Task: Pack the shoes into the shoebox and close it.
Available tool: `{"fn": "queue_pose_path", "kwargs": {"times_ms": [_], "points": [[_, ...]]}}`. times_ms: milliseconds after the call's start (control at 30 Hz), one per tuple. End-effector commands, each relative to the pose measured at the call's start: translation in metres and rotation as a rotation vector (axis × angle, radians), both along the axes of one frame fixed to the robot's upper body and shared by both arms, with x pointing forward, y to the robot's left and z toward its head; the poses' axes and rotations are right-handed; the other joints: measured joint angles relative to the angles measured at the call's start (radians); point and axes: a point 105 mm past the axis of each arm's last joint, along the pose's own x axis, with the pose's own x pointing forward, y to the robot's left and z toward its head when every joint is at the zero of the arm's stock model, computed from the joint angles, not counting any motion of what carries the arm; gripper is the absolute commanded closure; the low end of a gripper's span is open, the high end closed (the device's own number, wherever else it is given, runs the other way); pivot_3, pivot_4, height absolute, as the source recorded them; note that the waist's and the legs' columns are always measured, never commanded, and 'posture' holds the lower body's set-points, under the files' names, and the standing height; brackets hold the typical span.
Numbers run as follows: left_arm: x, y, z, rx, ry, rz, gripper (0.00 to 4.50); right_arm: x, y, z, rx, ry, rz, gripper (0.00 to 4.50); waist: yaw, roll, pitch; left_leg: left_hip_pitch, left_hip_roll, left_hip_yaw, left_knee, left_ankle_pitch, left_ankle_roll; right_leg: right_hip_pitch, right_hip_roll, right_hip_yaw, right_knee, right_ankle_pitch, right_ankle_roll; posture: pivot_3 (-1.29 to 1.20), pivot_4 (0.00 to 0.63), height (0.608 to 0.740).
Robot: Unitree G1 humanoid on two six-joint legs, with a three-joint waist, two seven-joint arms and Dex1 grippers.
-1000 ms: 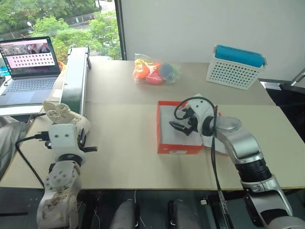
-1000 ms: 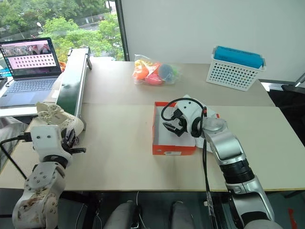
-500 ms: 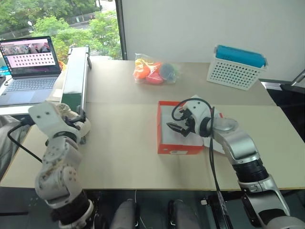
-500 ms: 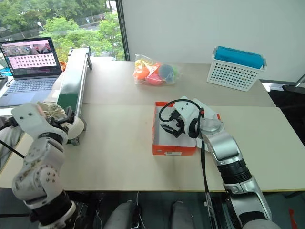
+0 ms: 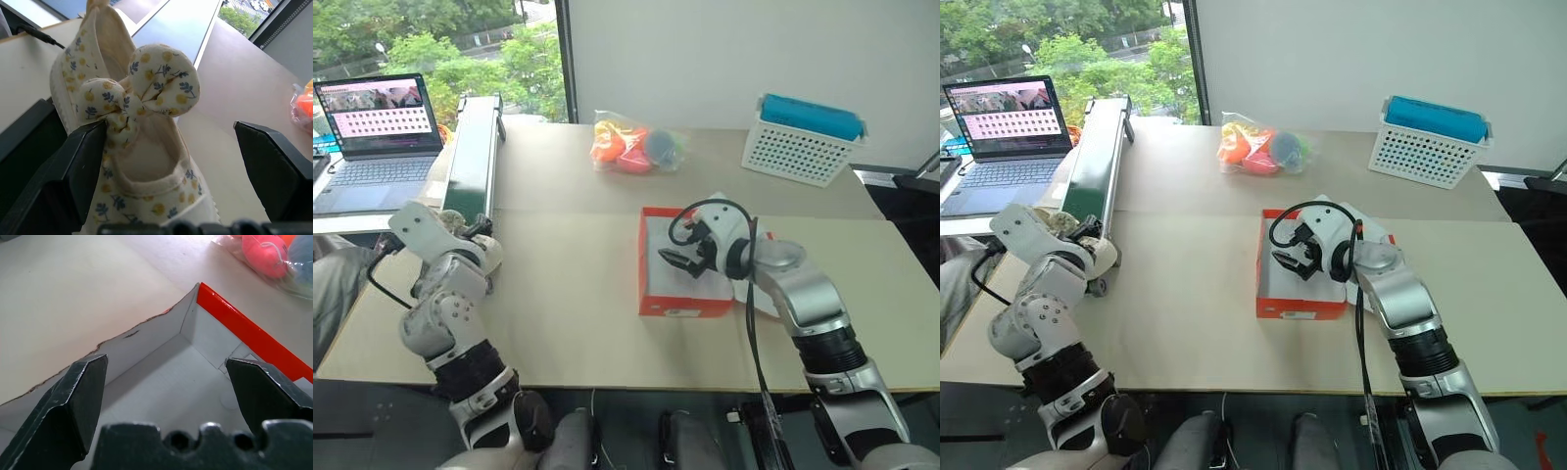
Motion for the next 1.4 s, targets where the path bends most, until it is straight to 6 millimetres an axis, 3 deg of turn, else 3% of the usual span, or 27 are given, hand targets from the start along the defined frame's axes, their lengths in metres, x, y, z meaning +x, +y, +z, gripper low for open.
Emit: {"fn": "queue_pose_path", "kwargs": {"times_ms": [33, 467, 567, 900, 1400], "points": [[0.01, -0.008, -0.005, -0.033, 0.033, -0.01, 0.06, 0.001, -0.002, 0.02, 0.023, -0.068, -0.005, 0.0, 0.0, 0.0, 0.0, 0.0, 0.0, 0.0, 0.0, 0.0, 0.0, 0.0, 0.0, 0.0, 0.0, 0.0, 0.0, 0.0, 0.15, 0.699], [0.017, 0.0, -0.008, -0.044, 0.047, 0.048, 0.06, -0.001, -0.004, 0.018, 0.018, -0.061, -0.015, 0.0, -0.002, 0.0, 0.0, 0.001, 0.0, 0.0, 0.0, 0.0, 0.0, 0.0, 0.0, 0.0, 0.001, 0.0, 0.0, 0.0, 0.15, 0.699], [0.016, 0.002, -0.009, -0.051, 0.043, 0.068, 0.66, -0.001, -0.005, 0.018, 0.02, -0.06, -0.02, 0.0, -0.002, 0.0, 0.0, 0.001, 0.0, 0.0, 0.0, 0.0, 0.0, 0.0, 0.0, 0.0, 0.001, 0.0, 0.0, 0.0, 0.15, 0.699], [0.017, 0.001, -0.011, -0.077, 0.034, 0.076, 4.47, 0.0, -0.006, 0.02, 0.029, -0.065, -0.028, 0.0, -0.001, 0.0, 0.0, 0.0, 0.0, 0.0, 0.0, 0.0, 0.0, 0.0, 0.0, 0.0, 0.0, 0.0, 0.0, 0.0, 0.15, 0.699], [0.018, -0.001, -0.008, -0.047, 0.02, 0.079, 4.47, 0.001, -0.009, 0.021, 0.025, -0.065, -0.048, 0.0, -0.002, 0.0, 0.0, 0.0, 0.0, 0.0, 0.0, 0.0, 0.0, 0.0, 0.0, 0.0, 0.0, 0.0, 0.0, 0.0, 0.15, 0.699]]}}
